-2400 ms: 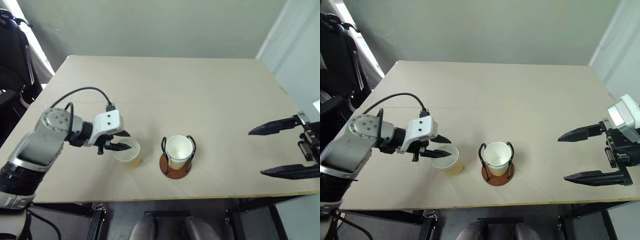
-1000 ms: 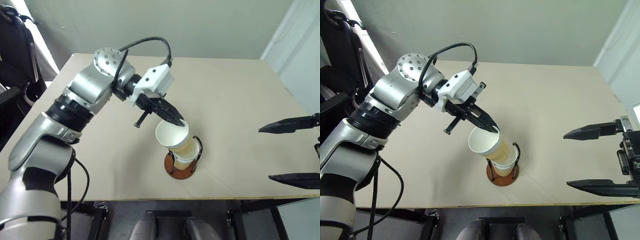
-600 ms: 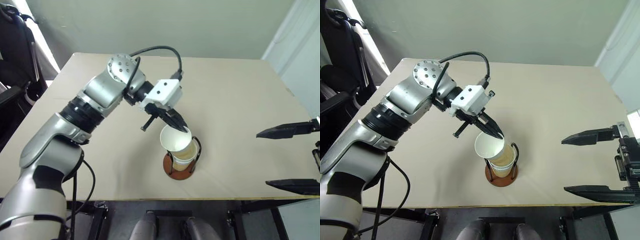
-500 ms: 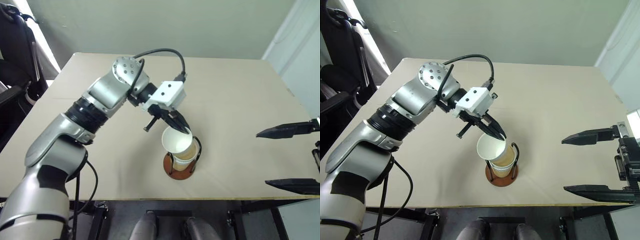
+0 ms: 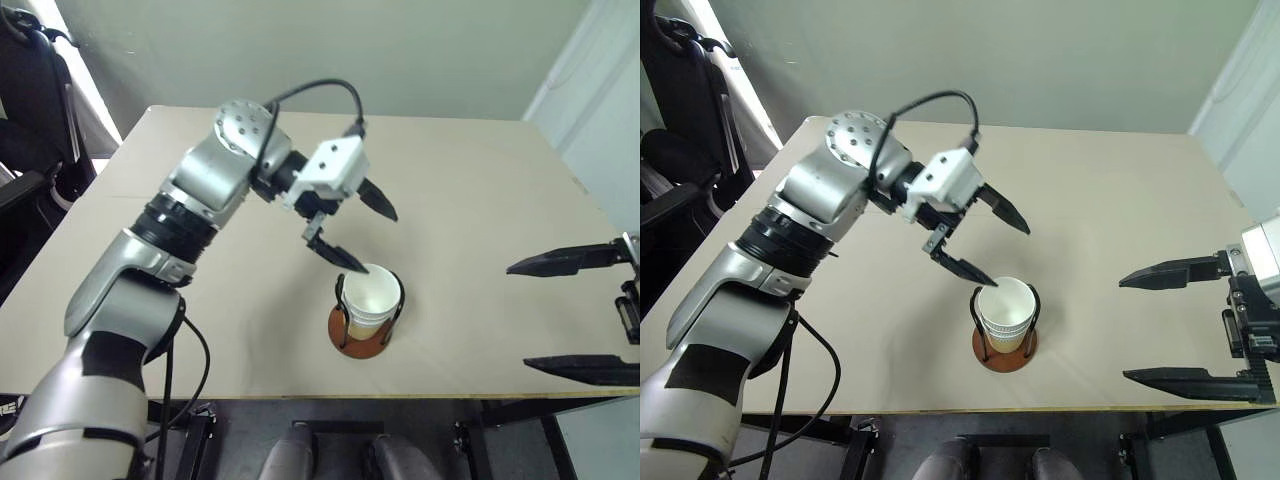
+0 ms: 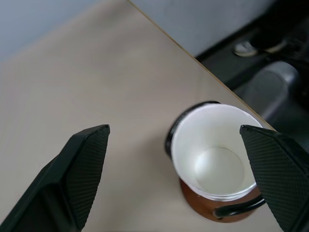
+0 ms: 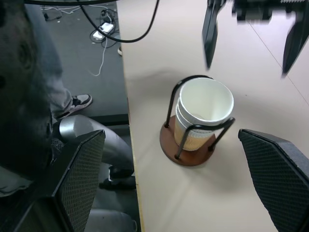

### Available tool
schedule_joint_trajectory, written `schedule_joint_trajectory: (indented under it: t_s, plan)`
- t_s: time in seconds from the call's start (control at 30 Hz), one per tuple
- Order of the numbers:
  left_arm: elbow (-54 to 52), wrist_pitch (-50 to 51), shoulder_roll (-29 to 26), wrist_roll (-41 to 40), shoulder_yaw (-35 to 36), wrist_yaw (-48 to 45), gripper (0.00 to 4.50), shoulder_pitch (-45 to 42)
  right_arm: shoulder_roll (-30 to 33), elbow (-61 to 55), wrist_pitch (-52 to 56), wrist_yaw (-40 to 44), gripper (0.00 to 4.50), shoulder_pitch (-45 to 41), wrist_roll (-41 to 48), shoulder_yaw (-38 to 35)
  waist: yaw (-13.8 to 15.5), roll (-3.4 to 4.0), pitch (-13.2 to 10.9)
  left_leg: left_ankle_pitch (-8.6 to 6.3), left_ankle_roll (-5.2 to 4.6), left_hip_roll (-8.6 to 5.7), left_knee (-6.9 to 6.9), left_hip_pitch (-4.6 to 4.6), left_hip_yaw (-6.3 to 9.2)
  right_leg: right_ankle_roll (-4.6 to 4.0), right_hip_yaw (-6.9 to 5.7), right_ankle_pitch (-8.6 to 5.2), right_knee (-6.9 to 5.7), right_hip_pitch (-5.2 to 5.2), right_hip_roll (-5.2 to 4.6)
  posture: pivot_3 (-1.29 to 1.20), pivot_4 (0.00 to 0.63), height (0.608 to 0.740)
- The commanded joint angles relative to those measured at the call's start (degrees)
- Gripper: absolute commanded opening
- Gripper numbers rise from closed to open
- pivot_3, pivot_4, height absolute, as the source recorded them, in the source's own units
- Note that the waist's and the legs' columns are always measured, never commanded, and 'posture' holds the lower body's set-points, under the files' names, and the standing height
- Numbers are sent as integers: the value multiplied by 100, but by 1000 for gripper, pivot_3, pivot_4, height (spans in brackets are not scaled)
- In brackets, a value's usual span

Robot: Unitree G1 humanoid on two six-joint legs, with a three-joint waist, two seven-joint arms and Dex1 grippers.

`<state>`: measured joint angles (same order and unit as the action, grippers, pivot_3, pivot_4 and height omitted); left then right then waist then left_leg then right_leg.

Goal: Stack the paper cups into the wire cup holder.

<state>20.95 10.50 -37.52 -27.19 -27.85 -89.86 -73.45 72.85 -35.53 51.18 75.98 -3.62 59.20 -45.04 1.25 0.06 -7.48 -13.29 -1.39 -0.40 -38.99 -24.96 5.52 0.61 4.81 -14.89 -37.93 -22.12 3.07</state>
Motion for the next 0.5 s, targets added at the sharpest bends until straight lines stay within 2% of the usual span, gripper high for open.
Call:
schedule_joint_trajectory:
  t_s: [0.03,0.17,0.3,0.37,0.5]
  plan:
    - [-350,701,-616,-31,767,179,4450,587,113,559,-459,100,4500,-5,-597,519,-13,6,4,0,0,0,1,2,0,0,0,0,0,1,0,0,150,740]
    - [-956,1160,-1457,-13,1509,514,4450,1854,120,1382,-1007,134,4500,-260,-1177,1289,-123,31,17,1,2,1,3,17,-9,2,8,0,-2,2,2,0,150,740]
    - [-1220,1398,-2105,-177,2673,1090,4450,3120,72,2095,-1312,330,4500,-460,-1437,1552,-65,31,16,12,7,2,2,2,-2,0,4,1,-11,-15,1,0,150,740]
    - [-1416,1492,-2303,-214,3157,1316,4450,3641,57,2296,-1385,376,4500,-632,-1455,1666,-57,31,16,10,6,3,5,3,-2,-1,4,1,-9,-13,1,0,150,740]
    - [-1742,1627,-2466,-255,3665,1471,4450,4216,88,2699,-1588,482,4500,-1034,-1627,2020,-11,32,16,10,3,1,3,8,-2,-9,4,5,-6,-5,-1,0,150,740]
